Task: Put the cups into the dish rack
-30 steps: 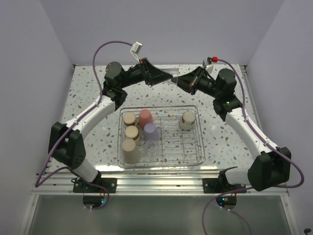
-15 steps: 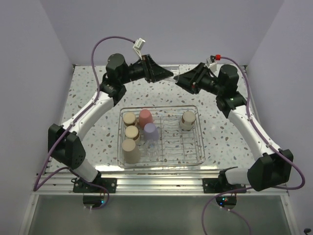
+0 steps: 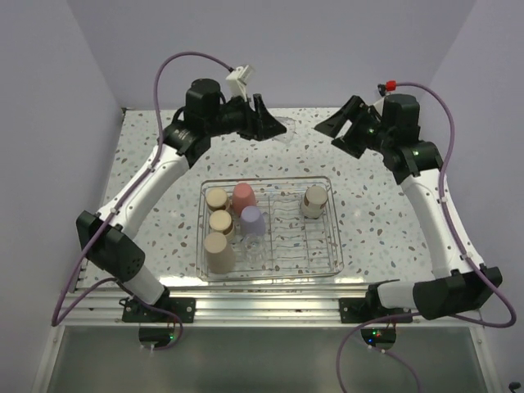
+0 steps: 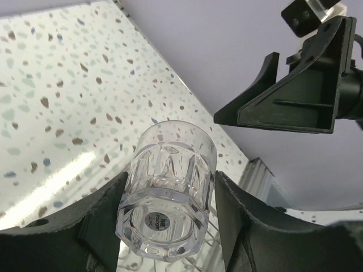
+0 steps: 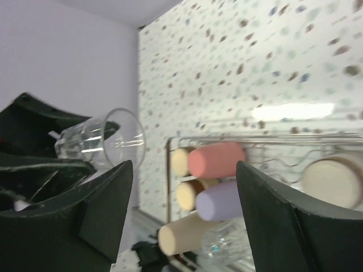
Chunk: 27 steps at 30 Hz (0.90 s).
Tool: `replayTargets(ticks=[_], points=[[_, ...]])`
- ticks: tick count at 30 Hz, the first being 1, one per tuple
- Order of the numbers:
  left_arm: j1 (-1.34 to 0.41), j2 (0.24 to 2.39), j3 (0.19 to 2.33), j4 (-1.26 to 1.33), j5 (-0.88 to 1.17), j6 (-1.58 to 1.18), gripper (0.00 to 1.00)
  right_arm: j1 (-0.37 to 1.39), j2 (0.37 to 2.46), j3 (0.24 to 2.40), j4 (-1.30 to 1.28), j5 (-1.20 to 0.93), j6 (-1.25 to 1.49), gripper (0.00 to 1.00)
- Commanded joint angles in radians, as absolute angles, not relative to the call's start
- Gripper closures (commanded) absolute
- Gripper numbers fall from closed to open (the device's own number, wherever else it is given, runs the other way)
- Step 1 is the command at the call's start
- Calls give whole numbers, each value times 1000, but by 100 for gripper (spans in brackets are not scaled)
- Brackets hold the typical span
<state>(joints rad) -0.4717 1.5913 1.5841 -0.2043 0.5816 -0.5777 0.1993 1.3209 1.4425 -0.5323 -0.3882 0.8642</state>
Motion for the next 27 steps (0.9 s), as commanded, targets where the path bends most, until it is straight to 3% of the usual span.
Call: replayTargets(ticks=[1,5,12,20,27], points=[[-583,1627,1784,-456,493,-381,100,193,1308,1565,-848,-137,644,23],[-727,1721,1922,-632,423,-261,100,193,1270,1574,-899,-46,598,22],[-932,1792,1884,-733,305,-164,100,192,1206,1557,-989,130,548,15],[-1037,1874,1760,-726,270,-118,100,190,1155,1532,-1077,225,535,2],[-1075,1943,1700,-681,235,-107,100,190,1118,1528,-1123,265,512,2]])
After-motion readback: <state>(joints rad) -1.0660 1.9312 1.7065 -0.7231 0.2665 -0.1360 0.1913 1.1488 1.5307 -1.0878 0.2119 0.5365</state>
